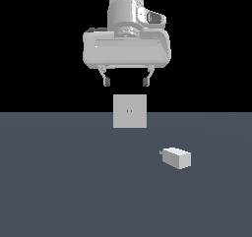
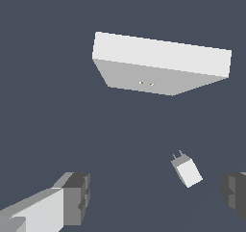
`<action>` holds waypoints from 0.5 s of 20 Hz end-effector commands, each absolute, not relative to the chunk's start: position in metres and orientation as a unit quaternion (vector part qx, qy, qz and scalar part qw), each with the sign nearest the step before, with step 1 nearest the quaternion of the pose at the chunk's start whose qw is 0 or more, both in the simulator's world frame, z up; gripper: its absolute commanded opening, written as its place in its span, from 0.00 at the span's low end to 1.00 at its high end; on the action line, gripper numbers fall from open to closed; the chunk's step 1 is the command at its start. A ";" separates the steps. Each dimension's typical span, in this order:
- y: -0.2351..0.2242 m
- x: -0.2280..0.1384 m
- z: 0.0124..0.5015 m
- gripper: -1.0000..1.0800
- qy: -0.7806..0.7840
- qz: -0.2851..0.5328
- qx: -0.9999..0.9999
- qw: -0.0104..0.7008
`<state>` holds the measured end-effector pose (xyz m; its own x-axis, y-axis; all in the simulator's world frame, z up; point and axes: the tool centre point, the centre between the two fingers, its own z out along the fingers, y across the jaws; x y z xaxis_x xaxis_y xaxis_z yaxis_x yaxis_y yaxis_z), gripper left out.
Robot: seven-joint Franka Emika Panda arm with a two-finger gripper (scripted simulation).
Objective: Plug the charger into the wall socket.
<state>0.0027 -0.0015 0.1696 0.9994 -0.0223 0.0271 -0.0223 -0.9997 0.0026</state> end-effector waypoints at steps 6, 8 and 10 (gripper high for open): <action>-0.003 0.001 0.168 0.96 -0.007 0.017 1.000 0.001; -0.004 -0.001 0.167 0.96 -0.003 0.020 1.000 0.000; -0.006 -0.004 0.165 0.96 0.003 0.024 1.000 -0.001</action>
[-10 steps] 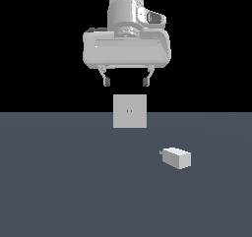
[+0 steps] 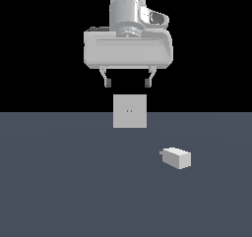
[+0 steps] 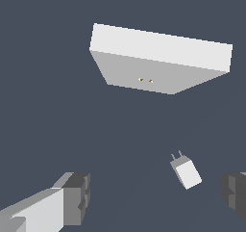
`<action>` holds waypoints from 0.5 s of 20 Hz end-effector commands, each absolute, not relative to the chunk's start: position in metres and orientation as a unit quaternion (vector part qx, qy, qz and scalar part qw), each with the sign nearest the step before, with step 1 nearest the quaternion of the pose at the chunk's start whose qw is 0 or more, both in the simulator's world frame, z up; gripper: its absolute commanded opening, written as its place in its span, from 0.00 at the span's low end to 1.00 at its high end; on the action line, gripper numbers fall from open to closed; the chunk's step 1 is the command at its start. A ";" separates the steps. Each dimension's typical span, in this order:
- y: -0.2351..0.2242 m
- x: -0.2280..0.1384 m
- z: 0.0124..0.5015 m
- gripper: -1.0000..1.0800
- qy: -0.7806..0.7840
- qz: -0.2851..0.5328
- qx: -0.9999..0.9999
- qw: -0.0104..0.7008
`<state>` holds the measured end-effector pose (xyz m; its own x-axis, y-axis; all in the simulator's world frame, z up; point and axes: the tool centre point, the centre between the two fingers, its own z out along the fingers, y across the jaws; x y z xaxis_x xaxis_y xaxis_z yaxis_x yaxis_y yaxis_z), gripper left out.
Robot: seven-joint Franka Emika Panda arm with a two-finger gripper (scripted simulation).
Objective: Plug the charger into the wall socket.
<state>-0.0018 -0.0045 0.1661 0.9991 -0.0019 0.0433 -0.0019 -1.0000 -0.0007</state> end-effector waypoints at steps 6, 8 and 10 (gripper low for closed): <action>-0.015 -0.014 0.155 0.96 -0.027 -0.044 -0.999 0.005; -0.018 -0.018 0.151 0.96 -0.038 -0.052 -0.998 0.007; -0.023 -0.022 0.147 0.96 -0.049 -0.061 -0.997 0.009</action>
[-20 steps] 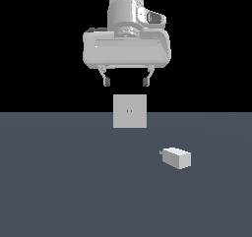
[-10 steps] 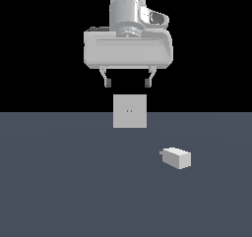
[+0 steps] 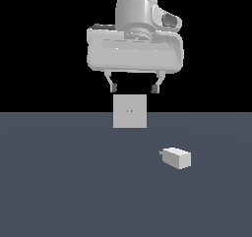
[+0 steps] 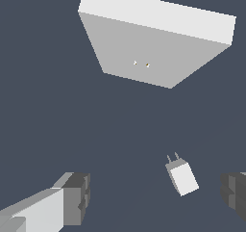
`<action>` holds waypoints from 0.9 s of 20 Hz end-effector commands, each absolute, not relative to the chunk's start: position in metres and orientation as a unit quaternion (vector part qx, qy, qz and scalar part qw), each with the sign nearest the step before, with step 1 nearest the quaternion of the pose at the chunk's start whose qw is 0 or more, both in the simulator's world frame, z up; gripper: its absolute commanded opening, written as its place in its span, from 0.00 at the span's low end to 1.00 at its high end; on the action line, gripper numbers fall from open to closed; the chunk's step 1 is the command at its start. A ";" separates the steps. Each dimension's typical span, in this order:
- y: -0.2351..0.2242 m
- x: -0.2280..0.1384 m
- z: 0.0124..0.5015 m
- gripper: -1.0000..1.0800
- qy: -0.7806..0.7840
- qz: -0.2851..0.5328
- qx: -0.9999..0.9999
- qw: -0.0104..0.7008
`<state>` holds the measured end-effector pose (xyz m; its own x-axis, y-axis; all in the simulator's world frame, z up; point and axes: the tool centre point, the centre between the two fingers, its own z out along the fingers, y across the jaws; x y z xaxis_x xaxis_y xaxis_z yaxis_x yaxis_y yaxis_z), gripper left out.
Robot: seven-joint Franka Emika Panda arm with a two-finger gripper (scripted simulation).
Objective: Plug the charger into the wall socket.
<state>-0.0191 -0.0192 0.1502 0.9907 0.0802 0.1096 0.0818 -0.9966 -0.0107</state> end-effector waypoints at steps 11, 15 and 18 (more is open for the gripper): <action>-0.047 -0.042 0.120 0.96 -0.109 -0.109 -0.988 0.019; -0.055 -0.047 0.112 0.96 -0.128 -0.124 -0.984 0.022; -0.060 -0.050 0.106 0.96 -0.141 -0.134 -0.981 0.025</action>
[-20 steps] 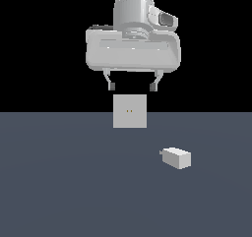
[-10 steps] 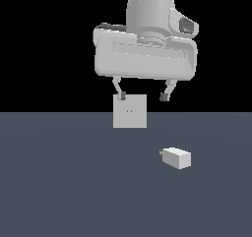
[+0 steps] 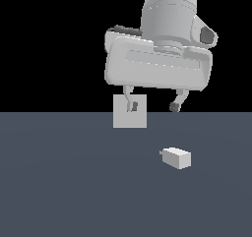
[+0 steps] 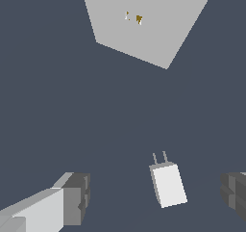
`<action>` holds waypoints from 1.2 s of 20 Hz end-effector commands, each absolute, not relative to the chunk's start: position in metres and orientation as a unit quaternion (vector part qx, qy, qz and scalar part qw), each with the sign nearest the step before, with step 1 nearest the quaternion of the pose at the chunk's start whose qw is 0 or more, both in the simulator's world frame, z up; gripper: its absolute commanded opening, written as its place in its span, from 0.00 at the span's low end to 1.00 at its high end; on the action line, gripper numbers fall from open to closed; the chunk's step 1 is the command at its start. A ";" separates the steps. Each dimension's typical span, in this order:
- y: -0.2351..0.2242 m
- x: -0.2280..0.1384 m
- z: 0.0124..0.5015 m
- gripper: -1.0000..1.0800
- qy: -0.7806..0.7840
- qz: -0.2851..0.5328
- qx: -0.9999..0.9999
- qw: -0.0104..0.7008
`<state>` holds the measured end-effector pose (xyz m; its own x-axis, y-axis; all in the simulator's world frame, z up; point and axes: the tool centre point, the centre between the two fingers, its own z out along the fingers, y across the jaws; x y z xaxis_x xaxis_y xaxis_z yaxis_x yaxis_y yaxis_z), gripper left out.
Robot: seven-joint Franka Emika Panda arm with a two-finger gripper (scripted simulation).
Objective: Plug the charger into the wall socket.
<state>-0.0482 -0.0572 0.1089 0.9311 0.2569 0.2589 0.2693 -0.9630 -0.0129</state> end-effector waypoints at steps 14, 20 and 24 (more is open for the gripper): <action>-0.084 -0.058 0.078 0.96 -0.198 -0.179 -0.963 0.039; -0.091 -0.059 0.069 0.96 -0.215 -0.192 -0.957 0.044; -0.093 -0.059 0.065 0.96 -0.222 -0.197 -0.954 0.046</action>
<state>-0.0595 -0.0928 0.0664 0.8285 0.3999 0.3920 0.4351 -0.9004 -0.0012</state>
